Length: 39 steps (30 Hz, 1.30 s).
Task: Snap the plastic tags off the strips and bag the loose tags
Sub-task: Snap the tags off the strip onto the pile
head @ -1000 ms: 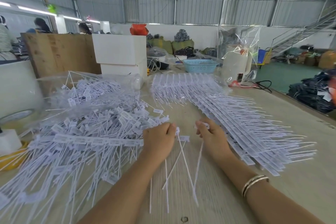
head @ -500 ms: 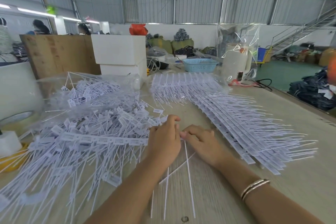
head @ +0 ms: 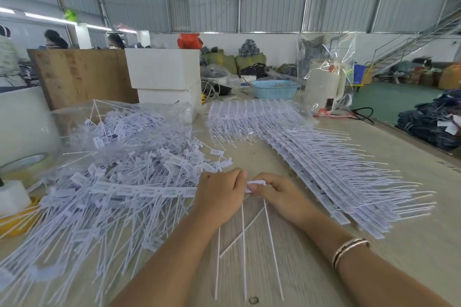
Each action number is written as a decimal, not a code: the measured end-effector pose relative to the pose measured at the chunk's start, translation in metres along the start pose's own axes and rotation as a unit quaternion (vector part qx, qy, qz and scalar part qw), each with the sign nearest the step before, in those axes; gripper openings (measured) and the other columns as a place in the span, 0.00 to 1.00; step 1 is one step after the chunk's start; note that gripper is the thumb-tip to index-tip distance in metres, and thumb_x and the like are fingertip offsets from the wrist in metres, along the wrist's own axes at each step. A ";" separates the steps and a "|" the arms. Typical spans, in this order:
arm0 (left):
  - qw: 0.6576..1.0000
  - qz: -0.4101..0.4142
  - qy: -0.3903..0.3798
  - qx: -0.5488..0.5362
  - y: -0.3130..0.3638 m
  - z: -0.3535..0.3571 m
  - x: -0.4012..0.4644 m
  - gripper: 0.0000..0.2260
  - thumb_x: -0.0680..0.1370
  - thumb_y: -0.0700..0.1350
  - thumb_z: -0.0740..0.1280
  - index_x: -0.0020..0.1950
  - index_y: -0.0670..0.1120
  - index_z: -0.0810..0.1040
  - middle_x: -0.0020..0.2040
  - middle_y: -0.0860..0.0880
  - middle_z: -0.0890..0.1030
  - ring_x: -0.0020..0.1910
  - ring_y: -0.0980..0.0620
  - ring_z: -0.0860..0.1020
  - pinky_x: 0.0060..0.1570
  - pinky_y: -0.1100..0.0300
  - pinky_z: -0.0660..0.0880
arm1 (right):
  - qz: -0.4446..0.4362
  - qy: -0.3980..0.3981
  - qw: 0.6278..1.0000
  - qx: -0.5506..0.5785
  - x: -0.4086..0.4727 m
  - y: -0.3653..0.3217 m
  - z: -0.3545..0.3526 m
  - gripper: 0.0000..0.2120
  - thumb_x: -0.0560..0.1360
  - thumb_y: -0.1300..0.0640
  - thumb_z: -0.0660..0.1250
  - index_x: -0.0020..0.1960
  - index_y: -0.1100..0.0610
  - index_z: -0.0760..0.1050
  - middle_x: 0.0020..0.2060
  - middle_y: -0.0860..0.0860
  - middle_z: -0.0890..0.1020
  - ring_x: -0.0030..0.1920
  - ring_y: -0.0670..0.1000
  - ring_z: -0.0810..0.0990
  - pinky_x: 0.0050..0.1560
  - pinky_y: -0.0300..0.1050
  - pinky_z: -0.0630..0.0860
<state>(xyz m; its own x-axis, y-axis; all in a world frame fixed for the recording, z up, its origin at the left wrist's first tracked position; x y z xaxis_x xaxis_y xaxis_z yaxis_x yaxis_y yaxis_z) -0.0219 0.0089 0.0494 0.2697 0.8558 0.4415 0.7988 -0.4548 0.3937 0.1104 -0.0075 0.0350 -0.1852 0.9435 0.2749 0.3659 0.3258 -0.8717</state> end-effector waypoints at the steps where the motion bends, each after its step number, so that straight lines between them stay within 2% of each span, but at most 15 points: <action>1: 1.000 0.000 0.002 0.007 -0.002 -0.001 0.000 0.17 0.82 0.49 0.53 0.34 0.50 0.66 0.25 0.52 0.68 0.28 0.52 0.68 0.56 0.54 0.64 | 0.000 0.001 1.000 0.006 0.001 0.001 0.000 0.08 0.77 0.57 0.65 0.42 0.58 0.80 0.39 0.52 0.79 0.43 0.46 0.76 0.51 0.45 0.69; 3: 0.999 0.014 0.006 0.047 -0.002 -0.003 0.001 0.19 0.82 0.51 0.53 0.31 0.51 0.63 0.25 0.52 0.68 0.28 0.54 0.67 0.55 0.54 0.63 | -0.001 0.001 1.000 0.013 0.002 0.003 -0.001 0.08 0.77 0.58 0.65 0.42 0.60 0.80 0.38 0.51 0.78 0.42 0.46 0.75 0.49 0.44 0.68; 7: 0.993 0.031 0.026 0.108 -0.001 -0.007 0.001 0.20 0.81 0.55 0.51 0.31 0.50 0.67 0.27 0.53 0.69 0.38 0.52 0.69 0.54 0.54 0.61 | -0.001 0.018 0.999 0.046 0.003 0.005 -0.004 0.09 0.76 0.58 0.66 0.39 0.59 0.78 0.36 0.53 0.76 0.41 0.49 0.74 0.48 0.46 0.67; 11: 0.997 0.060 0.017 0.053 0.003 -0.003 0.001 0.20 0.81 0.54 0.54 0.29 0.52 0.63 0.25 0.53 0.65 0.35 0.53 0.67 0.55 0.54 0.62 | 0.002 -0.006 0.999 0.053 0.002 0.006 -0.003 0.09 0.75 0.56 0.68 0.40 0.61 0.77 0.36 0.53 0.76 0.41 0.50 0.74 0.48 0.47 0.68; 14: 0.998 0.053 0.014 0.020 0.002 -0.001 0.002 0.20 0.82 0.52 0.55 0.29 0.53 0.61 0.25 0.53 0.65 0.30 0.55 0.65 0.53 0.55 0.62 | -0.017 -0.009 0.999 0.027 0.001 0.002 -0.001 0.07 0.76 0.58 0.67 0.44 0.62 0.79 0.38 0.55 0.79 0.43 0.54 0.76 0.51 0.55 0.72; 18: 0.996 0.023 0.009 -0.090 -0.006 0.003 0.002 0.20 0.81 0.49 0.59 0.29 0.50 0.66 0.24 0.52 0.65 0.26 0.54 0.65 0.41 0.56 0.61 | -0.050 0.030 0.998 -0.016 -0.001 -0.004 -0.002 0.05 0.76 0.59 0.67 0.46 0.59 0.81 0.39 0.57 0.82 0.43 0.56 0.79 0.53 0.55 0.73; 21: 0.987 -0.003 0.011 -0.160 -0.010 0.003 0.002 0.18 0.81 0.49 0.59 0.33 0.42 0.73 0.26 0.50 0.69 0.28 0.52 0.67 0.37 0.55 0.65 | -0.078 0.049 0.992 -0.081 -0.001 -0.009 0.001 0.07 0.77 0.58 0.66 0.43 0.48 0.80 0.35 0.49 0.81 0.39 0.45 0.79 0.57 0.57 0.68; 23: 0.984 -0.019 0.011 -0.176 -0.011 0.004 0.003 0.18 0.81 0.49 0.59 0.32 0.45 0.72 0.27 0.48 0.71 0.28 0.52 0.68 0.36 0.55 0.66 | -0.087 0.068 0.986 -0.124 -0.001 -0.012 0.003 0.13 0.78 0.58 0.66 0.41 0.40 0.76 0.35 0.46 0.81 0.41 0.44 0.79 0.58 0.59 0.66; 27: 0.969 -0.096 0.008 -0.226 -0.026 0.004 0.004 0.20 0.82 0.49 0.57 0.32 0.44 0.70 0.30 0.46 0.72 0.30 0.51 0.69 0.34 0.58 0.65 | -0.110 0.172 0.978 0.036 -0.006 -0.013 -0.014 0.12 0.77 0.63 0.65 0.40 0.48 0.79 0.35 0.49 0.82 0.40 0.44 0.79 0.49 0.47 0.73; 29: 0.979 -0.077 0.021 -0.189 -0.026 0.002 0.003 0.19 0.81 0.48 0.57 0.32 0.41 0.71 0.30 0.43 0.73 0.29 0.48 0.70 0.35 0.57 0.66 | -0.064 0.156 0.986 0.013 -0.003 -0.004 -0.017 0.11 0.78 0.58 0.64 0.40 0.46 0.78 0.37 0.48 0.81 0.44 0.44 0.79 0.54 0.48 0.71; 31: 0.990 -0.036 0.033 -0.129 -0.019 0.001 0.002 0.19 0.81 0.47 0.58 0.32 0.41 0.72 0.30 0.41 0.75 0.30 0.43 0.73 0.38 0.54 0.68 | -0.002 0.104 0.989 -0.110 0.003 0.011 -0.011 0.10 0.78 0.51 0.62 0.39 0.42 0.75 0.40 0.45 0.79 0.48 0.45 0.76 0.60 0.52 0.65; 33: 0.997 0.003 0.041 -0.067 -0.010 0.002 0.001 0.19 0.81 0.47 0.58 0.29 0.46 0.68 0.27 0.45 0.74 0.30 0.43 0.74 0.40 0.55 0.66 | 0.037 0.074 0.970 -0.230 0.007 0.018 -0.005 0.08 0.78 0.47 0.60 0.42 0.39 0.74 0.46 0.41 0.77 0.54 0.44 0.72 0.56 0.46 0.55; 35: 0.999 0.021 0.044 -0.002 -0.005 0.002 -0.001 0.21 0.81 0.49 0.56 0.28 0.49 0.63 0.24 0.50 0.68 0.29 0.47 0.71 0.43 0.56 0.63 | 0.064 0.052 0.948 -0.307 0.010 0.022 0.000 0.08 0.78 0.44 0.59 0.53 0.39 0.75 0.54 0.39 0.74 0.60 0.44 0.67 0.52 0.43 0.51; 37: 0.998 0.019 0.040 0.044 -0.007 0.005 -0.001 0.18 0.82 0.51 0.54 0.32 0.50 0.65 0.27 0.52 0.70 0.31 0.49 0.71 0.51 0.56 0.64 | 0.067 0.048 0.943 -0.322 0.010 0.024 0.000 0.15 0.79 0.43 0.57 0.64 0.41 0.70 0.58 0.39 0.72 0.63 0.44 0.65 0.54 0.43 0.51; 39: 0.998 0.014 0.037 0.054 -0.007 0.006 -0.001 0.12 0.82 0.49 0.52 0.42 0.51 0.70 0.32 0.52 0.75 0.35 0.51 0.74 0.56 0.55 0.64 | 0.032 0.078 0.960 -0.269 0.008 0.016 -0.003 0.15 0.80 0.44 0.56 0.65 0.41 0.70 0.58 0.38 0.72 0.62 0.42 0.65 0.55 0.43 0.51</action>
<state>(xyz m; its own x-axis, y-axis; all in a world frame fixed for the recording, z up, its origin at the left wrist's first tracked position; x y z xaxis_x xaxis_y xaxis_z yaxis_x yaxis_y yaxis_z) -0.0243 0.0123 0.0412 0.2558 0.8209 0.5107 0.8455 -0.4461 0.2935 0.1176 0.0059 0.0247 -0.0230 0.9466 0.3217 0.7971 0.2116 -0.5656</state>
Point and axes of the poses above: each hand's wrist, its own x-axis towards the middle knuckle, its own z-axis out of the palm, y = z × x, the point moved 5 cm from there along x, towards the middle knuckle
